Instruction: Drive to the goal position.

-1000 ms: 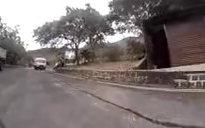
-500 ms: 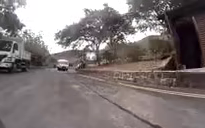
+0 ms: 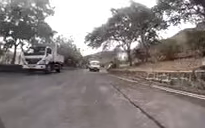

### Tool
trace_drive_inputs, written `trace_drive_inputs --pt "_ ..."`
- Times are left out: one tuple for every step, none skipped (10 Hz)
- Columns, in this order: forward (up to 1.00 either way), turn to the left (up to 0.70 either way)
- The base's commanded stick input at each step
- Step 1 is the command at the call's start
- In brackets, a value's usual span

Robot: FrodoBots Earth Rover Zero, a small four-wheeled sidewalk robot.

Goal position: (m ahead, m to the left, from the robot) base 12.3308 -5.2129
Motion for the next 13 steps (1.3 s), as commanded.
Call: trace_drive_inputs --pt "0.70 0.00" --pt "0.70 0.00" --pt "0.70 0.00" --pt "0.70 0.00" --pt "0.70 0.00" --pt "0.70 0.00" --pt "0.70 0.00" --pt "0.70 0.00" --pt "0.70 0.00" --pt "0.70 0.00" --pt "0.70 0.00" --pt "0.70 0.00" --pt "0.70 0.00"
